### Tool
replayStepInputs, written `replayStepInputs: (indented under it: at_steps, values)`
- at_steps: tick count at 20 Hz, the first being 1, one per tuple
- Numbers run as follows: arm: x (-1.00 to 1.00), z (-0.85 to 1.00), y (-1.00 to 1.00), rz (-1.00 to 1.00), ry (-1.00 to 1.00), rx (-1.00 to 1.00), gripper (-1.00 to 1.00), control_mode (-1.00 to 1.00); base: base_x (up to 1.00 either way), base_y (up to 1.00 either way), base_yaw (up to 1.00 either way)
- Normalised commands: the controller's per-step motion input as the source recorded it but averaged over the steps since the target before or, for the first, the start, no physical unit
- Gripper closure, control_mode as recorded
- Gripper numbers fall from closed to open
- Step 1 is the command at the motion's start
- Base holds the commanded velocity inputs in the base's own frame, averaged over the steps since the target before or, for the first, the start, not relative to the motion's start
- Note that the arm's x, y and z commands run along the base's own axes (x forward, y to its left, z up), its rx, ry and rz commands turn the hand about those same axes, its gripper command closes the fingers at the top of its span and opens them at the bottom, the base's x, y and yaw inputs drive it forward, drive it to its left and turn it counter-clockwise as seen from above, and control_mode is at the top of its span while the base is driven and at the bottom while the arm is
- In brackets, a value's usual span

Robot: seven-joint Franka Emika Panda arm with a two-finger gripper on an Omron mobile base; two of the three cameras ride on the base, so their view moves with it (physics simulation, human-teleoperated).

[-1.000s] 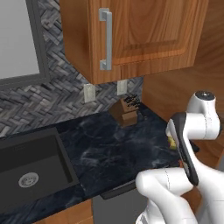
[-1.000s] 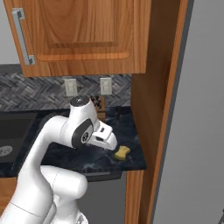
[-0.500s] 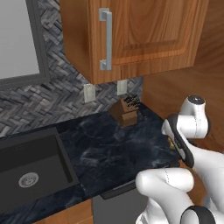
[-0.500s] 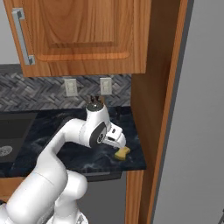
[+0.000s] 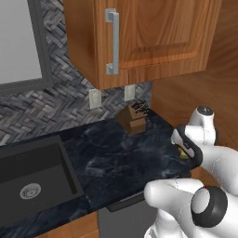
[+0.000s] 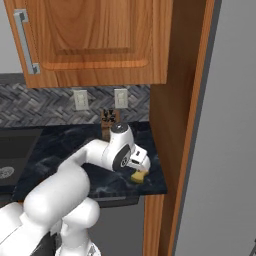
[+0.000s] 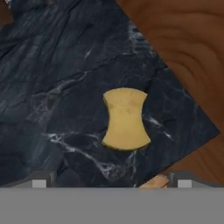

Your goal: Place the sponge inside the microwave to prepare for sanitizing.

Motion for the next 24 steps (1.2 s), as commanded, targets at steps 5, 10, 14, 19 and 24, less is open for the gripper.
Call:
replayStepInputs:
  at_steps: [5, 10, 14, 19, 24]
  values:
    - [0.59, -0.43, -0.06, 0.0, 0.0, 0.0, -1.0, -1.0, 0.0, 0.0, 0.0]
    - [0.43, -0.27, -0.13, 0.0, 0.0, 0.0, -1.0, -1.0, 0.0, 0.0, 0.0]
    - [0.25, -0.04, -0.36, 0.0, 0.01, 0.0, -1.0, -1.0, 0.0, 0.0, 0.0]
    - [0.05, -0.06, -0.27, 0.0, 0.0, 0.0, -1.0, -1.0, 0.0, 0.0, 0.0]
    - [-0.02, -0.24, 0.0, 0.0, 0.0, 0.01, -1.0, -1.0, 0.0, 0.0, 0.0]
